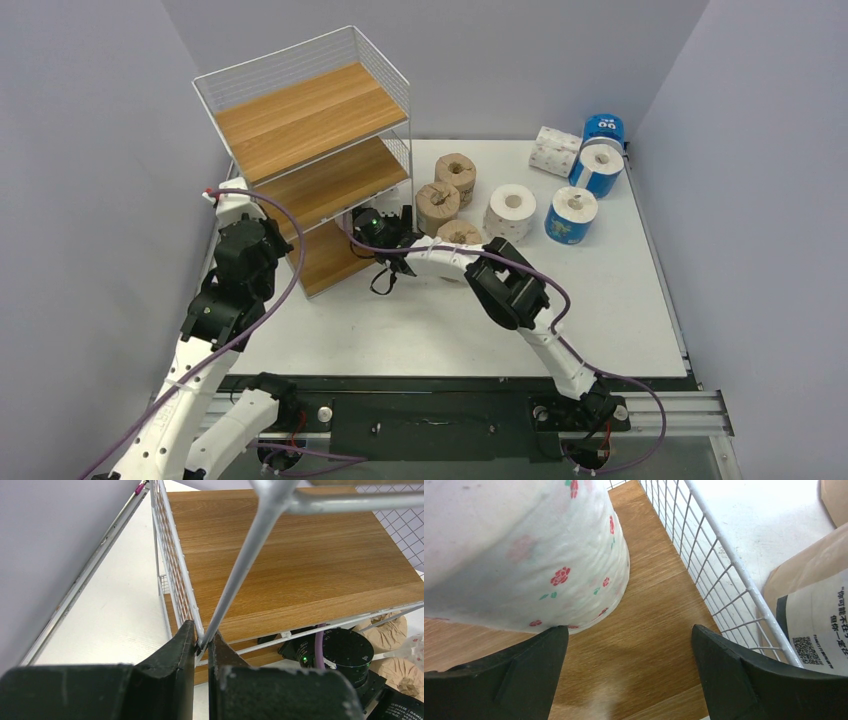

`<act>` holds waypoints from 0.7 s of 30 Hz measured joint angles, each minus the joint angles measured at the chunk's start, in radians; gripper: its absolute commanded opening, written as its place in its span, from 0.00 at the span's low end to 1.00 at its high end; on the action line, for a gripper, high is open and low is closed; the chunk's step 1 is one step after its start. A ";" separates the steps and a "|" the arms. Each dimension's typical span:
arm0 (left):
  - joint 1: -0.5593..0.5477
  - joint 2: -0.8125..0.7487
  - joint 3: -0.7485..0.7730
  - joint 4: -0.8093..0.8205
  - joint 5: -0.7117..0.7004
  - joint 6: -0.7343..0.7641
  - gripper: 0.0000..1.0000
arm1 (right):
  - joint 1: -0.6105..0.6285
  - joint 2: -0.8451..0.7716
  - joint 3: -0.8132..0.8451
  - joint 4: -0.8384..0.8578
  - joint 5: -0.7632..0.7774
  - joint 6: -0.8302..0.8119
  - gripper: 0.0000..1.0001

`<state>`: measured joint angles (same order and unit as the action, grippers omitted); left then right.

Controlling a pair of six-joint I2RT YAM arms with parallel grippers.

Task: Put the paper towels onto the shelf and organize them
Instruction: Adjust the paper towel on the shelf.

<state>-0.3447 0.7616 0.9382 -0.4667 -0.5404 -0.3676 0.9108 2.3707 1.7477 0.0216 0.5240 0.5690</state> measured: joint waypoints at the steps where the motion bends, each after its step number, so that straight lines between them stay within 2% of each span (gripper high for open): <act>1: -0.001 0.001 0.000 0.001 0.000 0.000 0.00 | -0.001 0.000 0.000 0.000 -0.003 0.000 0.89; 7: -0.001 0.003 0.000 0.002 -0.001 0.000 0.01 | -0.002 -0.020 -0.063 0.092 -0.034 -0.009 0.89; 9: -0.001 0.005 0.001 0.003 -0.002 0.000 0.06 | 0.000 -0.038 -0.103 0.137 -0.058 -0.010 0.89; 11: -0.001 0.009 0.003 0.004 -0.002 0.000 0.14 | 0.007 -0.057 -0.140 0.165 -0.079 -0.011 0.89; 14: -0.001 0.014 0.005 0.007 0.003 -0.037 0.34 | 0.020 -0.099 -0.209 0.191 -0.098 -0.016 0.89; 19: -0.008 0.031 0.011 0.005 0.042 -0.092 0.52 | 0.070 -0.175 -0.307 0.203 -0.101 -0.016 0.89; 21: -0.009 0.035 0.016 0.004 0.052 -0.098 0.63 | 0.093 -0.214 -0.342 0.211 -0.104 -0.016 0.89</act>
<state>-0.3538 0.7963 0.9539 -0.4625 -0.4885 -0.4656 1.0042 2.1567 1.4055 0.2321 0.4202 0.5533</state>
